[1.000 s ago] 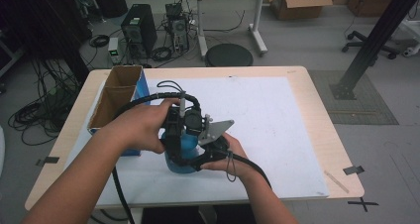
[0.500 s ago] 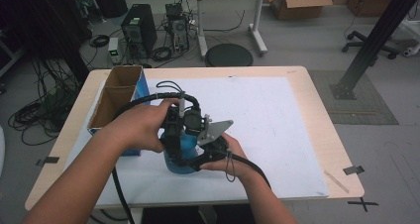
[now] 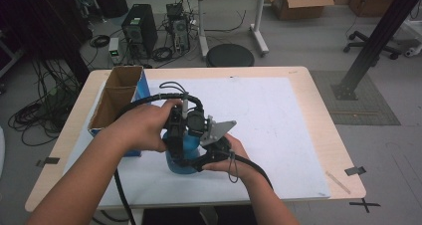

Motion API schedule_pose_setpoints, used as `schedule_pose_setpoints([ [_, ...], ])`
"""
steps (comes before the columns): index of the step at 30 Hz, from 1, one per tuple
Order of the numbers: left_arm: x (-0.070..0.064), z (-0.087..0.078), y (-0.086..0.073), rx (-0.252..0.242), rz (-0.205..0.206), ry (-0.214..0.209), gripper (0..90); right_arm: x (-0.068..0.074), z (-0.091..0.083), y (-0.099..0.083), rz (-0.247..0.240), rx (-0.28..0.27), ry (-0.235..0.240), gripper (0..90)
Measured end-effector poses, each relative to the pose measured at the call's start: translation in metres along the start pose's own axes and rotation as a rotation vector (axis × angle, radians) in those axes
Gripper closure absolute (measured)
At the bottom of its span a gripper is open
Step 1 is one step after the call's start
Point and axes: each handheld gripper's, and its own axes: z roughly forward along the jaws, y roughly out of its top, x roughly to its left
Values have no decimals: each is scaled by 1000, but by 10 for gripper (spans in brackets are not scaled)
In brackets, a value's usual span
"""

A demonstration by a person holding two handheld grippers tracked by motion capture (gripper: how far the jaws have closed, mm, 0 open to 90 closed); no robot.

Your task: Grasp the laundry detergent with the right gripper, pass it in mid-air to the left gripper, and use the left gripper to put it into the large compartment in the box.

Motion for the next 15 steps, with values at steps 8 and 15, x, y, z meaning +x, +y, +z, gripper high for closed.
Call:
schedule_pose_setpoints([
  [8,0,-6,0,2,-7,3,390,0,-3,4,-6,-10,4,460],
  [15,-1,-8,1,18,-21,-5,391,1,-3,6,-5,-9,20,453],
])
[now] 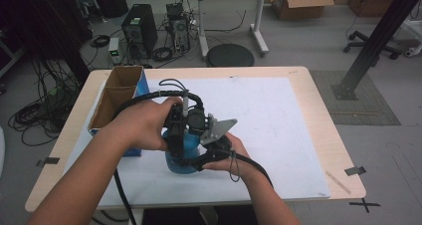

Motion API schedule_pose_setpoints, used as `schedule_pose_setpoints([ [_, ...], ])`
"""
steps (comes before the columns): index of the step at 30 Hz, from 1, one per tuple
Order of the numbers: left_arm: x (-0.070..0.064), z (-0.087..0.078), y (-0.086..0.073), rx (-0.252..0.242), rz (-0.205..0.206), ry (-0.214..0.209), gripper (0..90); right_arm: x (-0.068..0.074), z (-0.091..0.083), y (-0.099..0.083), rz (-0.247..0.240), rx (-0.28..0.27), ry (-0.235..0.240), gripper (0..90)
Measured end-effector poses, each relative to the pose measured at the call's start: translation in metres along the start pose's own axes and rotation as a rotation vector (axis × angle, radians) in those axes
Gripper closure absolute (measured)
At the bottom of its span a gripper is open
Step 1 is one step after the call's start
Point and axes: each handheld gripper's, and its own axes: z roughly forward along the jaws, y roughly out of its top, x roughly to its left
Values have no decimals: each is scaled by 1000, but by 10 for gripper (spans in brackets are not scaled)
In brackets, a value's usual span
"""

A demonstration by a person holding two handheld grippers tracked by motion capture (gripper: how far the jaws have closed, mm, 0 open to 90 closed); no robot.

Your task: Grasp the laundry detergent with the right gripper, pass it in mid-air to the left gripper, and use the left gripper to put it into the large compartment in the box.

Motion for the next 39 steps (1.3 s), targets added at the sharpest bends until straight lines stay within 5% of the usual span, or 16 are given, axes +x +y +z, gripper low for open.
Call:
schedule_pose_setpoints([
  [12,3,1,-1,-7,-12,-8,390,-4,-10,-1,17,-26,-33,291],
  [13,4,0,-1,-10,-17,-7,389,-5,-11,-3,39,-12,-45,201],
  [15,4,-1,-2,-14,-19,-3,389,-5,-12,-6,56,-6,-62,158],
  [24,6,-2,1,-14,-13,-5,389,-6,-17,-8,63,-7,-61,151],
  [33,7,-5,-1,-16,-27,-10,389,-6,-18,-9,97,-9,-44,51],
  [39,8,-12,-4,-13,-84,-36,389,-7,-34,-10,115,-39,-34,2],
])
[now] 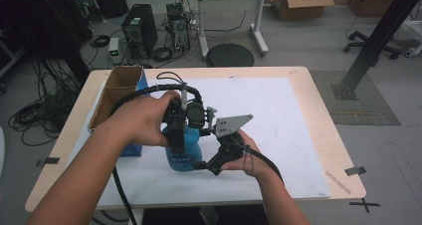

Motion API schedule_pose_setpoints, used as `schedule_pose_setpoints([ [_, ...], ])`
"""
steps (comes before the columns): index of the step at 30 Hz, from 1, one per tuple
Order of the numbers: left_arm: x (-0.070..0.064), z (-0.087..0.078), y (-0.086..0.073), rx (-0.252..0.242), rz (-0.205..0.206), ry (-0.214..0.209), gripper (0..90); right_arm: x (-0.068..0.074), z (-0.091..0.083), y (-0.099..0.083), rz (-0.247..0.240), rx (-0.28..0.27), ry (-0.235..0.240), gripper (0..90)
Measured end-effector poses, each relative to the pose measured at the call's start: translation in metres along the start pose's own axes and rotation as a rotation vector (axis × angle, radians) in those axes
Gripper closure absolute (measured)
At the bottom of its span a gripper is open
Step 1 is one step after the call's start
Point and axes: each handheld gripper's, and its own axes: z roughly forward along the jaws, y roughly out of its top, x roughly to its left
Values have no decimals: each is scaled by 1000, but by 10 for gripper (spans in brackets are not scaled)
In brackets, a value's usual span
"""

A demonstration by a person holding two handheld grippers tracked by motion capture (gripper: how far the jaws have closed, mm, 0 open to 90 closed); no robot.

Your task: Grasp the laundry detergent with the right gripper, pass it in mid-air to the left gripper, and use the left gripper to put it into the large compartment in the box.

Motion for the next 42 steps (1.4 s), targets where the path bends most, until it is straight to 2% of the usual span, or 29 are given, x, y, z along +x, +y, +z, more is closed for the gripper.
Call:
schedule_pose_setpoints([
  [1,0,0,0,0,0,0,389,0,0,0,0,0,0,2],
  [3,3,-7,-2,6,-32,-10,388,0,-15,3,-4,-16,-19,2],
  [4,3,-7,-2,6,-32,-10,389,0,-15,3,-4,-16,-19,2],
  [6,6,-14,-5,13,-88,-9,389,1,-32,7,-17,-29,-42,2],
  [7,6,-14,-5,13,-88,-9,389,1,-32,7,-17,-29,-42,2],
  [8,8,-20,-8,6,-129,-12,389,1,-45,9,-32,-25,-70,2],
  [10,10,-23,-10,6,-143,-17,389,1,-51,9,-36,-21,-81,1],
  [11,13,-29,-14,-6,-176,-37,389,0,-64,11,-38,-16,-103,1],
  [14,18,-39,-21,-37,-236,-55,389,1,-81,12,-48,-7,-129,1],
  [15,18,-39,-21,-37,-236,-55,389,1,-81,12,-48,-7,-129,1],
  [16,23,-45,-25,-60,-297,-50,388,2,-91,12,-47,-4,-144,1],
  [17,25,-49,-27,-67,-329,-42,389,2,-95,11,-47,1,-151,1],
  [18,25,-49,-27,-67,-329,-42,389,2,-95,11,-47,1,-151,1],
  [21,29,-60,-33,-74,-405,-15,389,4,-106,11,-49,9,-164,1],
  [22,31,-66,-36,-78,-440,8,388,5,-112,12,-53,15,-175,1],
  [23,31,-66,-36,-78,-440,8,389,5,-115,12,-54,18,-179,1],
  [24,33,-72,-38,-78,-482,24,389,6,-118,13,-55,20,-181,2],
  [25,33,-72,-38,-78,-482,24,389,6,-118,13,-55,20,-181,2],
  [26,36,-77,-41,-78,-533,37,389,7,-123,14,-57,23,-188,1],
  [27,36,-77,-41,-78,-533,37,389,7,-123,14,-57,23,-188,1],
  [28,38,-81,-45,-77,-588,49,388,7,-128,15,-59,28,-194,2],
  [29,40,-83,-47,-80,-614,55,389,7,-130,15,-61,27,-196,2],
  [32,47,-90,-56,-94,-708,56,388,8,-135,16,-62,36,-206,1],
  [37,57,-102,-76,-126,-838,64,388,7,-139,17,-67,65,-230,3],
  [42,67,-109,-95,-121,-965,74,388,1,-142,19,-49,112,-251,3],
])
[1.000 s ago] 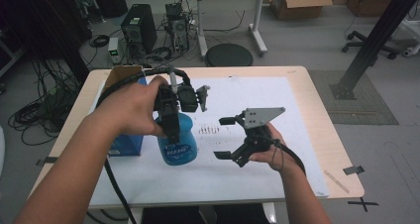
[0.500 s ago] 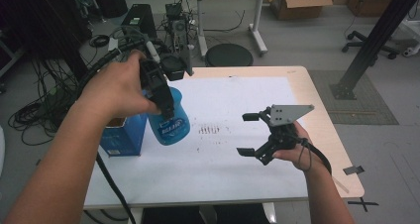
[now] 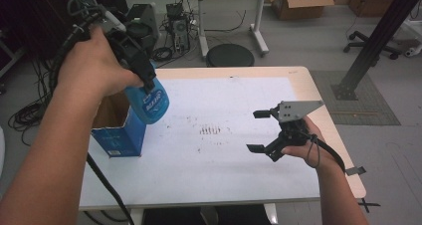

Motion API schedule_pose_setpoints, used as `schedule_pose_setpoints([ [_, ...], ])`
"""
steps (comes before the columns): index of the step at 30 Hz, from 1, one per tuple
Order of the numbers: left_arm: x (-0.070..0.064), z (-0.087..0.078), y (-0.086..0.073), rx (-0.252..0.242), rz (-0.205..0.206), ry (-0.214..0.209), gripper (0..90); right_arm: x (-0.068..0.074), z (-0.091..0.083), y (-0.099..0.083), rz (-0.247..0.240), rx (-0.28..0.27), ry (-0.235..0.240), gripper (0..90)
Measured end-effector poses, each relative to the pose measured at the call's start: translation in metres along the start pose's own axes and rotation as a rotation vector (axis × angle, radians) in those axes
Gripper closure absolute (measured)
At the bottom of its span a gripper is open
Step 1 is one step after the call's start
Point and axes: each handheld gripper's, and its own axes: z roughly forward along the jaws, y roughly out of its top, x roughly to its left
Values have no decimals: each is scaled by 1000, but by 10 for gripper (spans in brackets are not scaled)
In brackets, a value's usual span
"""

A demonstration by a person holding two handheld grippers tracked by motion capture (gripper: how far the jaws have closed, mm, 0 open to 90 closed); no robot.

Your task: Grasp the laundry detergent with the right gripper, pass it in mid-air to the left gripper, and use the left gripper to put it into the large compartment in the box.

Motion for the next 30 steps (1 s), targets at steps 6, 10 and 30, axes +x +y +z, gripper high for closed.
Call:
schedule_pose_setpoints([
  [6,31,-5,-4,26,-122,10,388,-8,-1,3,-8,89,-22,6],
  [10,50,-11,-6,32,-188,9,388,-12,-6,8,-15,117,-28,6],
  [30,122,-13,-1,149,-449,14,388,-27,-3,10,-20,233,-17,13],
])
